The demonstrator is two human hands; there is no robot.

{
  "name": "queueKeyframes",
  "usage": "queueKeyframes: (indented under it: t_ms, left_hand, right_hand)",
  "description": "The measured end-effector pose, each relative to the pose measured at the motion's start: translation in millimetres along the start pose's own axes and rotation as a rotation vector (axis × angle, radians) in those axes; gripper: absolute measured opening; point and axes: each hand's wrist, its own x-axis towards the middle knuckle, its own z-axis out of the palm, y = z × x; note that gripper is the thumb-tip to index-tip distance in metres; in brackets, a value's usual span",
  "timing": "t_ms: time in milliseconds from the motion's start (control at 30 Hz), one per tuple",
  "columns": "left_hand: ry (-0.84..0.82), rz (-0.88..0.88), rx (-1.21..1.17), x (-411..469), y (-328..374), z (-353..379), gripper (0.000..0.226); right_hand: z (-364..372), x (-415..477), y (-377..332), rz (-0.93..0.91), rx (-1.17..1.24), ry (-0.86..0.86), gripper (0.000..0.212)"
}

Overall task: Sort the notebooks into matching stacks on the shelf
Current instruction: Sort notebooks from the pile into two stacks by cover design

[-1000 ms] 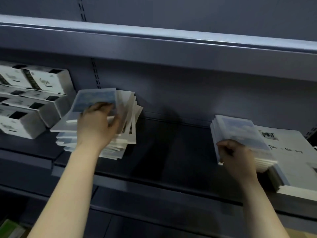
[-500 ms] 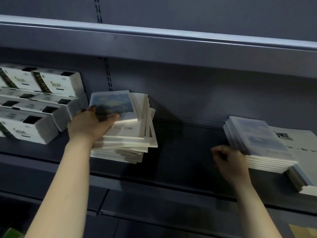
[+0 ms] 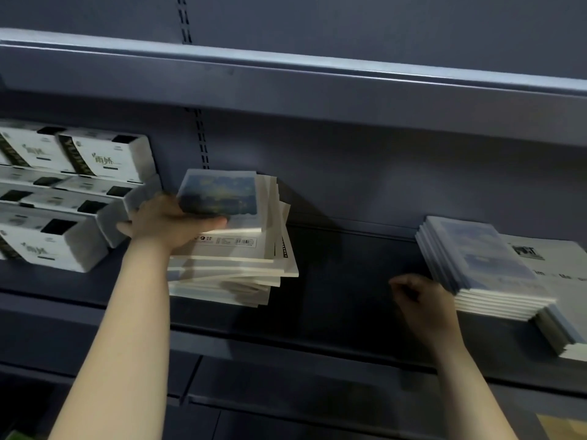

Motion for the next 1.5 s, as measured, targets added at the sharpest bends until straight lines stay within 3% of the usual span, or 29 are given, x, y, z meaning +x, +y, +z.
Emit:
queueKeyframes:
  t_ms: [333, 467, 533, 733, 867, 933, 1033, 1200, 1367, 1500]
  left_hand:
    - [0.174, 0.134, -0.417, -5, 4, 15, 0.080]
    - [0.030, 0.103, -0.945, -13, 7, 26, 0.063]
    - [0.006, 0.126, -1.080, -25, 15, 32, 0.058]
    - [-0.067, 0.282, -1.201, -78, 63, 56, 0.051]
    - [-0.232, 0.300, -1.310, -118, 97, 94, 0.053]
    - [-0.288, 0.304, -1.317, -134, 110, 117, 0.051]
    - [-0.350, 0.294, -1.300, -151, 126, 145, 0.048]
    - [-0.475, 0.301, -1.228, -161, 144, 174, 0.053]
    - [-0.556, 0.387, -0.943, -158, 153, 196, 0.046]
    - [-0.469, 0.505, -0.557, -149, 146, 211, 0.042]
  right_hand:
    - [-7, 0, 8, 0.001, 0.002, 0.001, 0.018]
    - [-8, 1, 7, 0.006, 0.036, -0.012, 0.019]
    - [-9, 2, 6, 0.017, 0.093, -0.046, 0.018]
    - [-15, 9, -12, 0.113, 0.569, -0.175, 0.013]
    - [-28, 11, -28, 0.145, 0.928, -0.279, 0.051]
    - [-37, 11, -27, 0.162, 0.968, -0.323, 0.060]
    - [-53, 7, -13, 0.123, 0.935, -0.263, 0.035]
    - [-75, 5, 23, 0.128, 0.906, -0.213, 0.035]
    - [-114, 19, 61, 0.201, 0.785, -0.113, 0.030]
    - [-143, 34, 94, 0.267, 0.724, -0.052, 0.026]
